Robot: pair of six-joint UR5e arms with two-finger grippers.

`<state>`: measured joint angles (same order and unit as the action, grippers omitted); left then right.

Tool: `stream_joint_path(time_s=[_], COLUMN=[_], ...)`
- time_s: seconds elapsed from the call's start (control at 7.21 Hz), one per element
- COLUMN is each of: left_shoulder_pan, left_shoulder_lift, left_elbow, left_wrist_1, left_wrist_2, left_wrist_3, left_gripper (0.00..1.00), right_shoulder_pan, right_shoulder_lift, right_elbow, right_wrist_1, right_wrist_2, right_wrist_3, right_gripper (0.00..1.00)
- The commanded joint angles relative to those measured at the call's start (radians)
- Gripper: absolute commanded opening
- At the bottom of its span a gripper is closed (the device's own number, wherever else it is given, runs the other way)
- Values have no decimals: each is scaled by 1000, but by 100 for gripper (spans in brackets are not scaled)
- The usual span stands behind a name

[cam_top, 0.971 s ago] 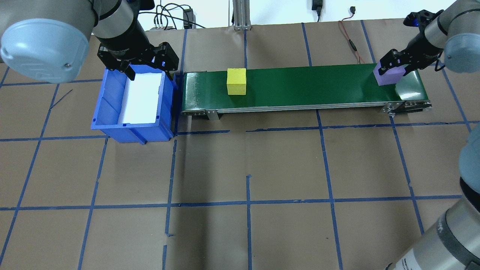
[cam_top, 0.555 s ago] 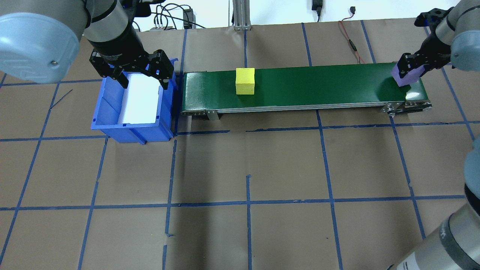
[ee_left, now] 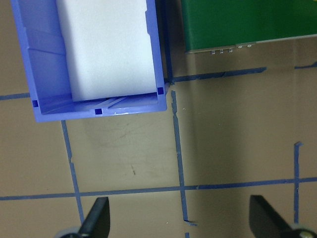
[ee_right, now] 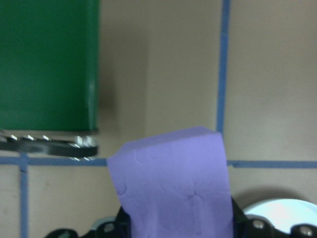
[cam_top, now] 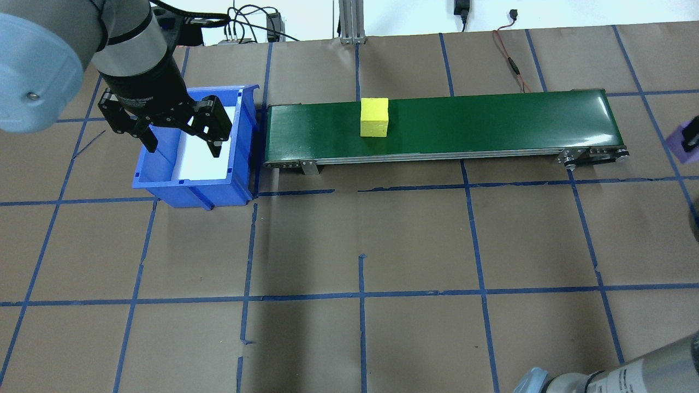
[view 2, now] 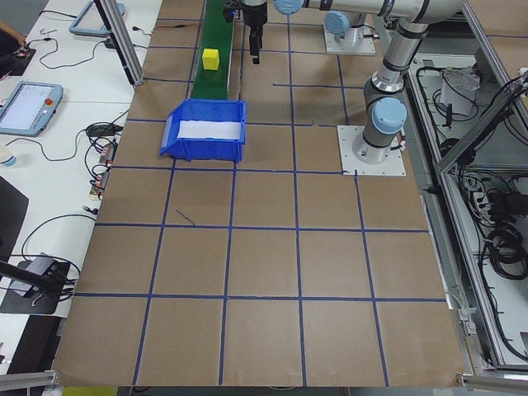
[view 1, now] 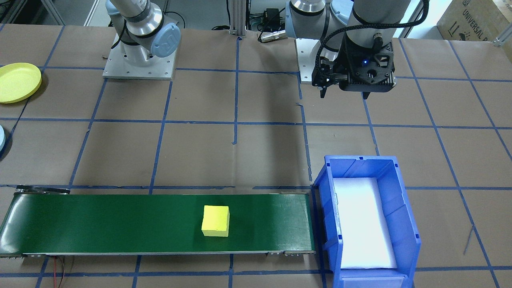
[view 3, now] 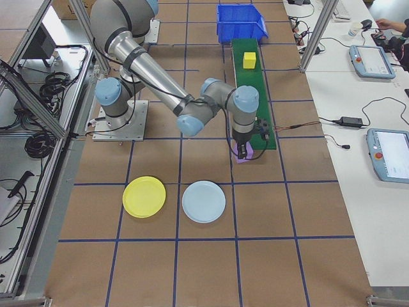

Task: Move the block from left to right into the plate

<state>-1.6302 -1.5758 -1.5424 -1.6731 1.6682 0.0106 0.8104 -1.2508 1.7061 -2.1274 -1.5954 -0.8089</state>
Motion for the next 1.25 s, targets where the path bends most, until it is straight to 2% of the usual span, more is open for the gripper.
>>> stream_joint_path(time_s=[0.0,0.14,0.42,0.56,0.69,0.97,1.11], left_shoulder_pan=[4,4,7,7,7,9,7], left_shoulder_lift=[-3,-6,-6,-6,-6,-7,-7], left_elbow=[-8,-8,-8,-8,-10,-10,-10], left_wrist_1=[7,7,6,6,6,6,6], left_wrist_2=[2,2,1,1,-1,1,-1], left_wrist_3=[-8,-6,-3,-4,-1,6,5], left_gripper=[100,100,100,100,100,100,100], right_shoulder_pan=[-222,-288,-301,-301,-301,-303,-292], right_shoulder_lift=[-13,-1,31,51,60,42,28], right_elbow=[56,70,93,95,90,60,15], right_wrist_1=[-42,-49,-54,-75,-80,-56,40], right_wrist_2=[65,75,94,100,104,86,95], right_wrist_3=[-186,-235,-239,-237,-237,-193,-102], right_gripper=[34,35,38,59,99,100,100])
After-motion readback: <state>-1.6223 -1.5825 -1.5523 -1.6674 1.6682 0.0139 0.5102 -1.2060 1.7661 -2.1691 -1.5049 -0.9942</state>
